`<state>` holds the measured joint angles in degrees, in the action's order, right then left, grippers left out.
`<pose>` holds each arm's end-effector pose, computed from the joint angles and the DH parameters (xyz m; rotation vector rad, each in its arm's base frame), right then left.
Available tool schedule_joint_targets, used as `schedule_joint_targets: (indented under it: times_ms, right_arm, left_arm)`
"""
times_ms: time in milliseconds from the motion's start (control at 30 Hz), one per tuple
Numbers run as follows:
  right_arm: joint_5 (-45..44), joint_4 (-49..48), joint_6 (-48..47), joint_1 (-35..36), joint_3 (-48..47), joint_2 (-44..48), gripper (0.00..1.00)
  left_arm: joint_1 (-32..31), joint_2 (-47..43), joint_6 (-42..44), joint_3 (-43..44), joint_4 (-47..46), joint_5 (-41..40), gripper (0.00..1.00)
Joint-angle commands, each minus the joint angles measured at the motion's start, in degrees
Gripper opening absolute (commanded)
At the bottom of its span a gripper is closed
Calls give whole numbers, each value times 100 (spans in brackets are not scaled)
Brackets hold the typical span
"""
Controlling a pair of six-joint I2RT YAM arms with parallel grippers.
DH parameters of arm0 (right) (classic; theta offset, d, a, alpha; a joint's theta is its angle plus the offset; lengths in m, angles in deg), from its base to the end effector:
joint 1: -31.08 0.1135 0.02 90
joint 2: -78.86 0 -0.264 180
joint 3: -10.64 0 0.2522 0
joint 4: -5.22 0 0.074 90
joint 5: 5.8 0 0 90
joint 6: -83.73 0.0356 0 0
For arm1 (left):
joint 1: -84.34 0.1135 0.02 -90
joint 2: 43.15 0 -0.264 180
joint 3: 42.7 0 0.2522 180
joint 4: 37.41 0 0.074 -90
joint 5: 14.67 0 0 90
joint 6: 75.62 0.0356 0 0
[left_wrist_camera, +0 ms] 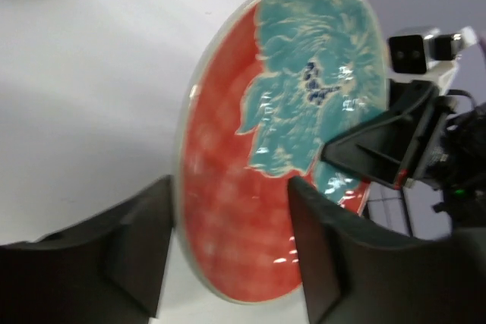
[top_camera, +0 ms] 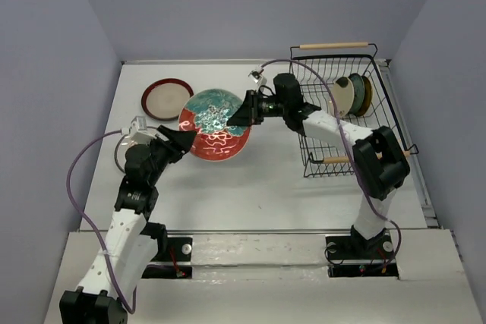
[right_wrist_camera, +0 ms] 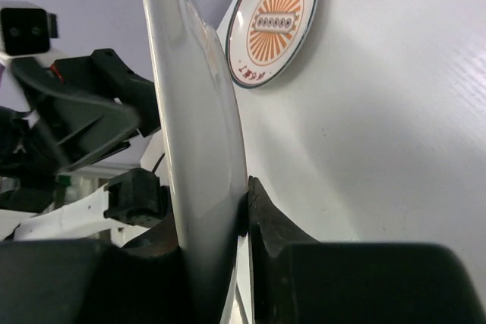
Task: Load the plates into the dish rack
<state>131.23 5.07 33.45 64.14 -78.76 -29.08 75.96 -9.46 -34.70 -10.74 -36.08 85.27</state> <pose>0.3493 0.2584 0.2535 -0.5196 2.0691 1.5841 0.1587 -0.0296 0.2465 -0.4588 1.6392 -0.9024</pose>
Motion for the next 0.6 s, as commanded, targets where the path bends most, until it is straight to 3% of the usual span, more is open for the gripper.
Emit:
schedule_joint_targets:
  times_ms: [0, 67, 100, 300, 433, 500, 567]
  right_arm:
    - [-781, 492, -465, -150, -609, 1089, 7]
    - [-1282, 1012, -685, -475, -864, 1371, 7]
    - [-1423, 1161, -729, -606, -935, 1642, 7]
    - [-2679, 2418, -1282, -1845, -1522, 2609, 7]
    - [-3943, 3279, -1993, -2453, -2050, 2858, 7]
    - [-5339, 3605, -2661, -2453, -2209, 2910, 7]
    - [-6562, 3632, -3241, -2453, -2228, 2963, 7]
  left_arm:
    - [-85, 243, 854, 1352, -323, 1298, 77]
    - [-85, 304, 1057, 1616, 46, 1572, 95]
    - [-76, 305, 1154, 1852, 152, 1704, 99]
    - [-76, 94, 2488, 2557, 1451, 2109, 99]
    - [-366, -205, 2903, 2461, 2077, 1662, 99]
    - [-532, -441, 3114, 2269, 2227, 1416, 99]
    - [-761, -765, 2975, 1962, 2140, 557, 99]
